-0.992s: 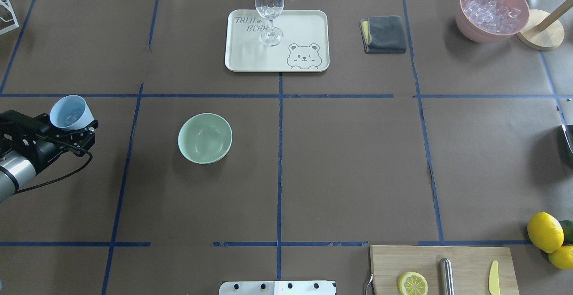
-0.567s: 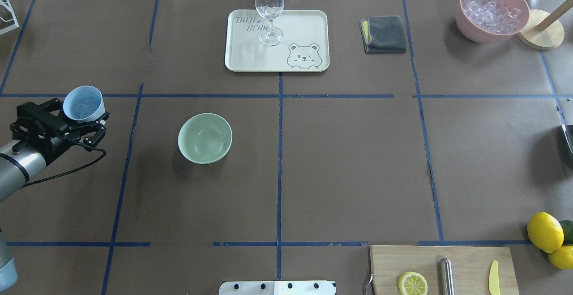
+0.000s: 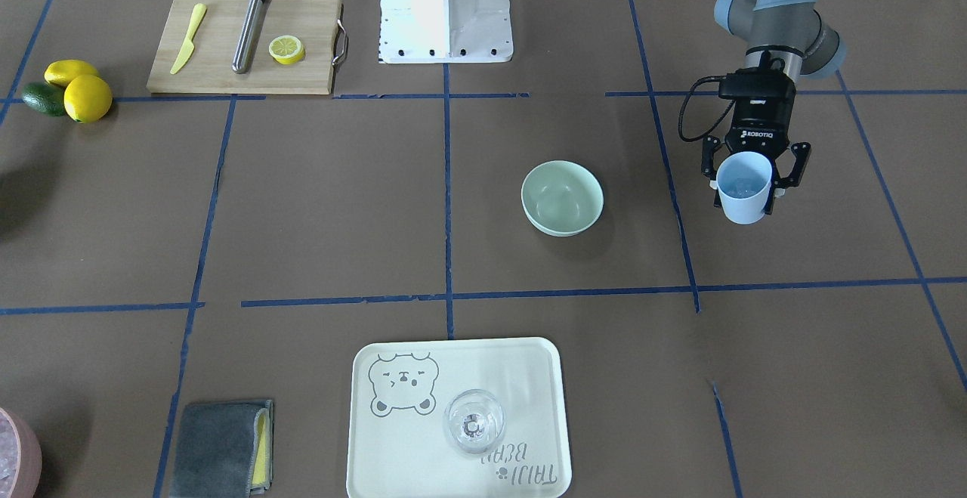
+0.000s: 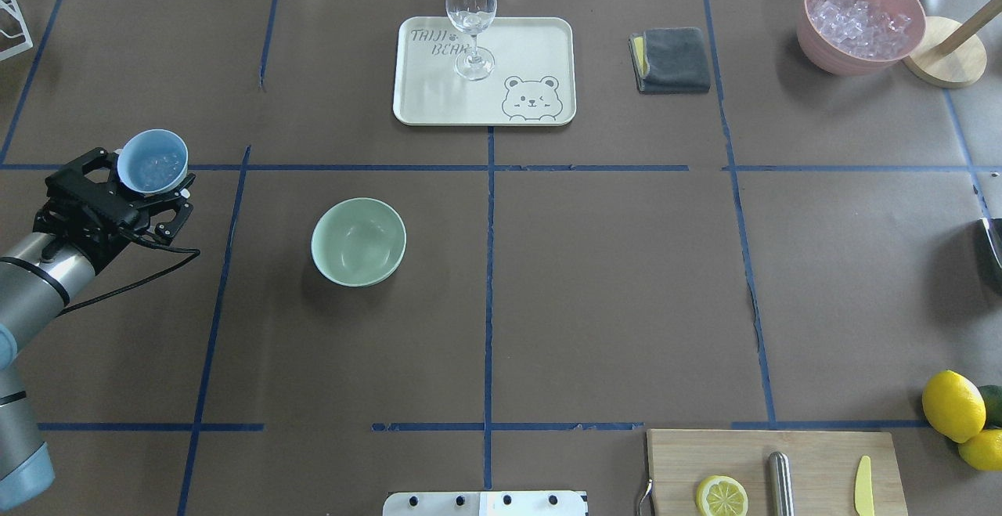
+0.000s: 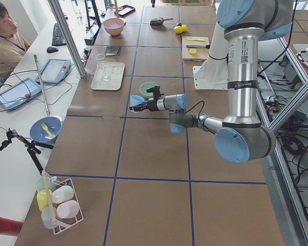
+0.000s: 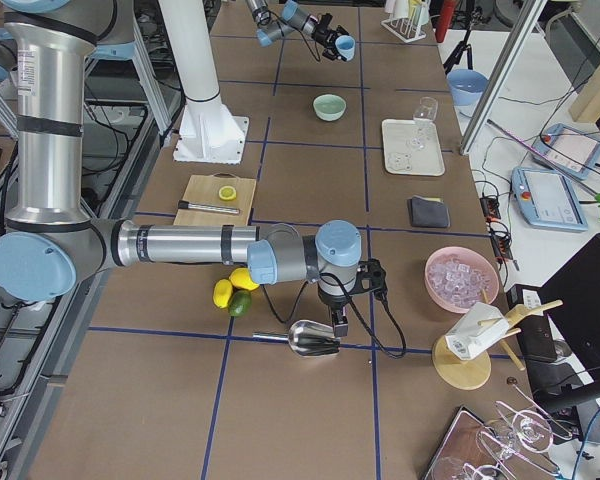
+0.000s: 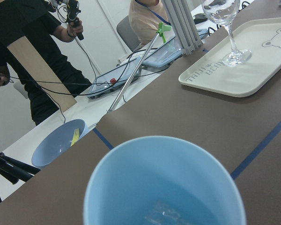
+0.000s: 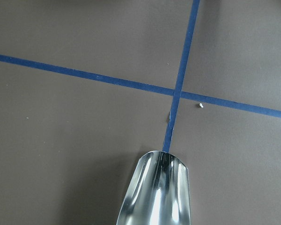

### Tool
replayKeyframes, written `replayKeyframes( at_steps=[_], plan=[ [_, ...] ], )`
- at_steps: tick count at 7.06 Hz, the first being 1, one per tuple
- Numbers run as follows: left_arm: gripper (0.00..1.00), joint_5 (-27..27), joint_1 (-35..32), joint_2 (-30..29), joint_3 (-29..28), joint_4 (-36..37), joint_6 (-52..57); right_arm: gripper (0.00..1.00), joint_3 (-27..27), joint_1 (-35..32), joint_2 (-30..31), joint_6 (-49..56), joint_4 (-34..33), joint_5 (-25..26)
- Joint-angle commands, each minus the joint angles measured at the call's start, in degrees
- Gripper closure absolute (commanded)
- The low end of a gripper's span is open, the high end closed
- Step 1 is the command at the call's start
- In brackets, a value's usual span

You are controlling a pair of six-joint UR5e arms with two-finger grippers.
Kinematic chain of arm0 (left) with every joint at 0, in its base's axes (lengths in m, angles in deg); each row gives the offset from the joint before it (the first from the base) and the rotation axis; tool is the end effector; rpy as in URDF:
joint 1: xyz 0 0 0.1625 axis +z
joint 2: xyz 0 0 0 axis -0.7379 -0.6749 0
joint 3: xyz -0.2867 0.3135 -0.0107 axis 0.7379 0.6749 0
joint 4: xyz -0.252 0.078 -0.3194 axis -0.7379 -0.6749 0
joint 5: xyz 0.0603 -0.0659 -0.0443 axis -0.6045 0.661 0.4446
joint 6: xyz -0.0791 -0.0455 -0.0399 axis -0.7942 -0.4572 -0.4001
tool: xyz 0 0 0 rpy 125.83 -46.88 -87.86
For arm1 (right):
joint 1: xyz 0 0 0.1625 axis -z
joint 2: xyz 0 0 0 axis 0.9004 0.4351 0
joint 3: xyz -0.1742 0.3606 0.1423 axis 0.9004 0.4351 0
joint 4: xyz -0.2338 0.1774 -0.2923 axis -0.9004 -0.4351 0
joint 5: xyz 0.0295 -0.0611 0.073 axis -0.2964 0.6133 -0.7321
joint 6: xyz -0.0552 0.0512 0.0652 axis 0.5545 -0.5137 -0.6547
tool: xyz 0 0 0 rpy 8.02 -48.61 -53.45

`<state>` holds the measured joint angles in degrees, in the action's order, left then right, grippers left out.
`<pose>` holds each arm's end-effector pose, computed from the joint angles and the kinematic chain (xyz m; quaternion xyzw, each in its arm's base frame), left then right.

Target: Pour ice into bowl

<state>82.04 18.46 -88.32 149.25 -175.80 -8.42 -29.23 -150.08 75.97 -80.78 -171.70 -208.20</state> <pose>0.3158 -0.3929 0.4824 0.6200 0.2060 0.1002 0.7504 0.0306 -0.4637 0.6312 0.0621 -0.3765 -0.0764 0.9212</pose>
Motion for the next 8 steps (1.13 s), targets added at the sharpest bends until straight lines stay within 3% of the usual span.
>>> replayKeyframes(
  at_steps=[1, 3, 6, 8],
  plan=[
    [1.00, -3.54, 0.79, -4.32, -0.01, 7.41, 0.70, 0.00, -0.67, 0.00, 0.44, -0.09, -0.06, 0.00],
    [1.00, -8.72, 5.87, -8.99, -0.10, 16.83, 7.77, 0.00, -0.67, 0.00, 0.71, -0.09, 0.02, 0.00],
    [1.00, -11.98, 11.15, -10.76, -0.71, 18.71, 24.22, 0.00, -0.67, 0.00, 0.88, -0.09, -0.07, 0.00],
    [1.00, -14.63, 12.57, -15.93, -1.68, 30.09, 25.48, 0.00, -0.67, 0.00, 0.97, -0.09, -0.07, 0.00]
  ],
)
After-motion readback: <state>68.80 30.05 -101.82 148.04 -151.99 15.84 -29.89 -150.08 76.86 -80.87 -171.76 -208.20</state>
